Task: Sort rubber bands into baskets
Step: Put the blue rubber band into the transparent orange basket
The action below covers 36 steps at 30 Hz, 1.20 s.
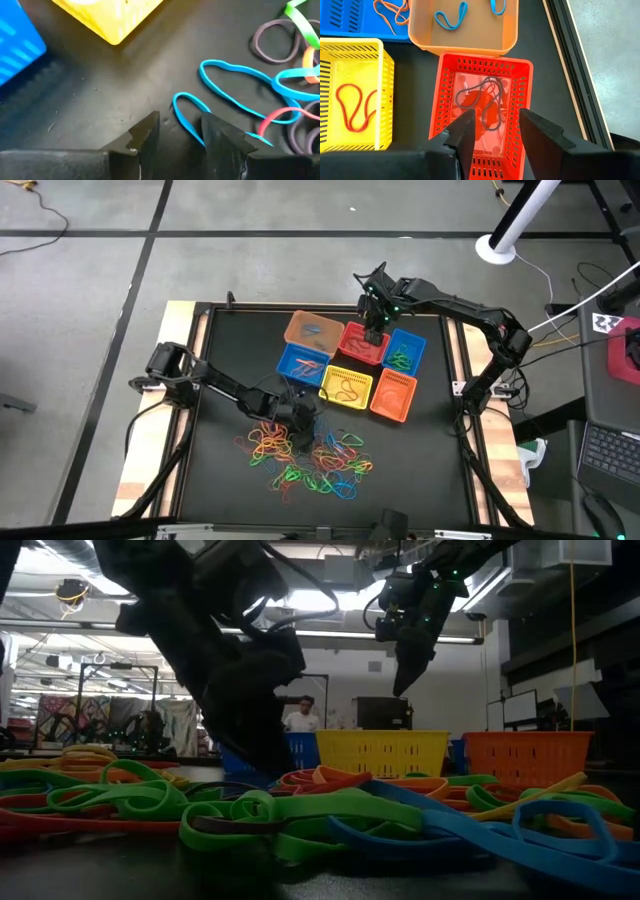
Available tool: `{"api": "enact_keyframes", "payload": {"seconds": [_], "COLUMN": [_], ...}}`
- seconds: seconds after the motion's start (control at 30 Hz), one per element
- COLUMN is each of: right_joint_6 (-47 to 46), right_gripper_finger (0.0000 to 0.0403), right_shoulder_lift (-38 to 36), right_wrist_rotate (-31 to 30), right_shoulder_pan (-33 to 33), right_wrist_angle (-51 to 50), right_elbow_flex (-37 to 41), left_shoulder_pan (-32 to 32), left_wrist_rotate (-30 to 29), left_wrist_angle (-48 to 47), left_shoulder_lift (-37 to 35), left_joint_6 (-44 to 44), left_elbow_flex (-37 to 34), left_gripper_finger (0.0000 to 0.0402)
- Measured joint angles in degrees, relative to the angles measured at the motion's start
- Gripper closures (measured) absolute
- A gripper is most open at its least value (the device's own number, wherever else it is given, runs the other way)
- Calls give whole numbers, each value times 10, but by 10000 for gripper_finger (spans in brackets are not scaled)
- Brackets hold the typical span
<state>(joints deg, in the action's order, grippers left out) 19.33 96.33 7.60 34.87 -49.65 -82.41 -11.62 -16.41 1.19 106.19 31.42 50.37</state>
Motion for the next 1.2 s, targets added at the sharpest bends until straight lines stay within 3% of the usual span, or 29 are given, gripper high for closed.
{"api": "enact_keyframes", "payload": {"seconds": [0.23, 0.53, 0.8, 1.2], "right_joint_6": [0, 0, 0, -4], "right_gripper_finger": [249, 249, 249, 249], "right_shoulder_lift": [0, 0, -3, -58], "right_wrist_rotate": [6, 6, 5, 32], "right_shoulder_pan": [0, 0, 0, -10], "right_wrist_angle": [-1, -3, -21, -88], "right_elbow_flex": [0, 0, 0, -1], "left_shoulder_pan": [-19, -30, -19, 48], "left_wrist_rotate": [-17, -7, 15, 3], "left_wrist_angle": [3, 7, 11, 9], "left_shoulder_lift": [11, 11, -11, -133], "left_joint_6": [-66, -88, -92, -169], "left_elbow_flex": [1, 0, 1, 3], "left_gripper_finger": [280, 392, 398, 399]}}
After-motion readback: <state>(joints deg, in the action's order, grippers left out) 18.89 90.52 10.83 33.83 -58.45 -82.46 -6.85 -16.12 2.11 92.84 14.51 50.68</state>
